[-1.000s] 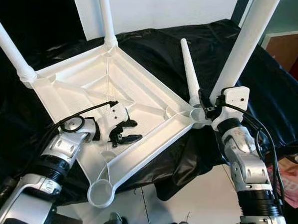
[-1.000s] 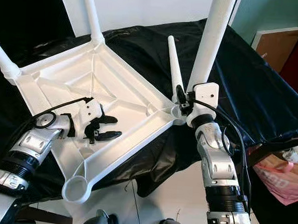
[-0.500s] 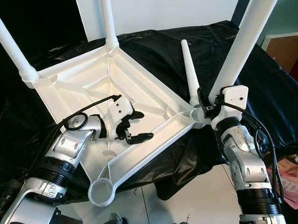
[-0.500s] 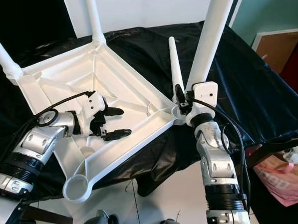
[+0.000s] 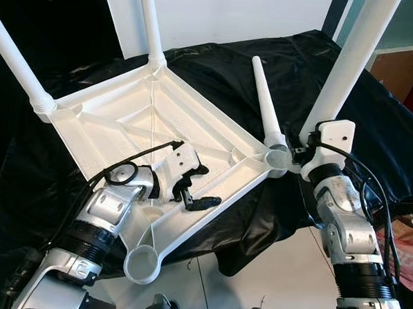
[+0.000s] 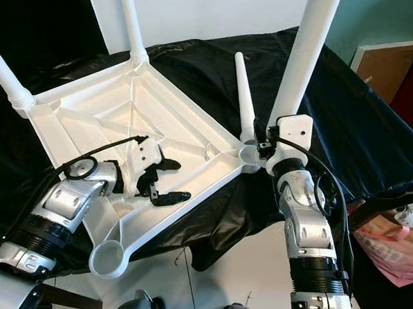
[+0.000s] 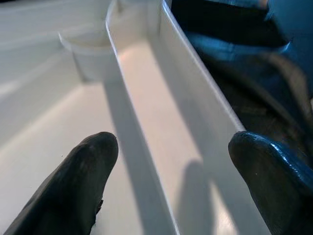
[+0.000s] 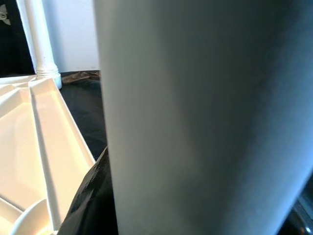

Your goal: Building children table

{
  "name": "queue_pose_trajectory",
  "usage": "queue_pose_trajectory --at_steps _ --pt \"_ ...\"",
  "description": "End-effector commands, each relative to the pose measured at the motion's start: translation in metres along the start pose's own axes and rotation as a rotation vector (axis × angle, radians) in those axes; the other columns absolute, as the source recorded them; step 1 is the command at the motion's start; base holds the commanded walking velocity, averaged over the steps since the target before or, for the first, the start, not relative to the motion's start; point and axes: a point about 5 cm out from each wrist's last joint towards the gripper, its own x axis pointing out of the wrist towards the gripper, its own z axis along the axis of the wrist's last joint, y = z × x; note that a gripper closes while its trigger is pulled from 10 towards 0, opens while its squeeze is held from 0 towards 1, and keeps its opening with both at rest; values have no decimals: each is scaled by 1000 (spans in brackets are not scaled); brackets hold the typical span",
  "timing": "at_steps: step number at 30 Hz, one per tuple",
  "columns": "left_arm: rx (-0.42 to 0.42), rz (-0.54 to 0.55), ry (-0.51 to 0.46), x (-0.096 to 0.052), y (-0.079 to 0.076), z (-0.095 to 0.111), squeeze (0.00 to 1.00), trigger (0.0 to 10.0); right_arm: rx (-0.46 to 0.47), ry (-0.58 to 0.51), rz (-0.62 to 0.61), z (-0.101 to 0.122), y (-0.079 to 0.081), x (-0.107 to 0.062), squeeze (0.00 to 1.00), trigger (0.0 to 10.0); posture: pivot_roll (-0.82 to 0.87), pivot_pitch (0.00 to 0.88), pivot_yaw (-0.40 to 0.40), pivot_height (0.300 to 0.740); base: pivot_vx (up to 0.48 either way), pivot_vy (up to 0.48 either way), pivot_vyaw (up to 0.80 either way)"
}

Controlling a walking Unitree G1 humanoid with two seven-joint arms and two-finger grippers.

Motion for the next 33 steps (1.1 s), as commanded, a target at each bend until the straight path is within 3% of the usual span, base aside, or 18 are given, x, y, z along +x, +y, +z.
queue_pose_trajectory --at_steps 1,7,8,9,10,11,12,13,24,33 --pt "-14 226 45 0 12 -5 0 10000 -6 -20 -10 3 -2 -1 0 10000 -115 63 49 740 0 0 0" --pt "-25 264 81 1 16 -9 0 10000 -7 -22 -12 4 -2 -1 0 10000 -118 65 51 740 0 0 0" --pt "-29 276 95 0 17 -10 0 9333 -7 -22 -14 4 -3 -1 0 10000 -120 66 51 740 0 0 0" --pt "-26 283 102 0 18 -11 0 4902 -8 -23 -16 4 -3 -1 0 10000 -121 66 52 740 0 0 0" --pt "-26 283 102 0 18 -11 0 4902 -8 -23 -16 4 -3 -1 0 10000 -121 66 52 740 0 0 0" --pt "-20 280 109 -1 18 -11 0 3098 -9 -23 -18 4 -4 -2 0 10000 -122 66 52 740 0 0 0" --pt "-20 280 109 -1 18 -11 0 3098 -9 -23 -18 4 -4 -2 0 10000 -122 66 52 740 0 0 0" --pt "-11 264 114 -2 16 -11 0 0 -10 -24 -19 4 -4 -2 0 10000 -123 65 52 740 0 0 0" --pt "88 95 164 -14 2 -19 0 0 -14 -27 -20 5 -5 -1 0 10000 -121 66 47 740 0 0 0" --pt "96 76 210 -27 1 -29 0 0 -13 -28 -18 6 -6 -1 0 10000 -122 67 48 740 0 0 0"
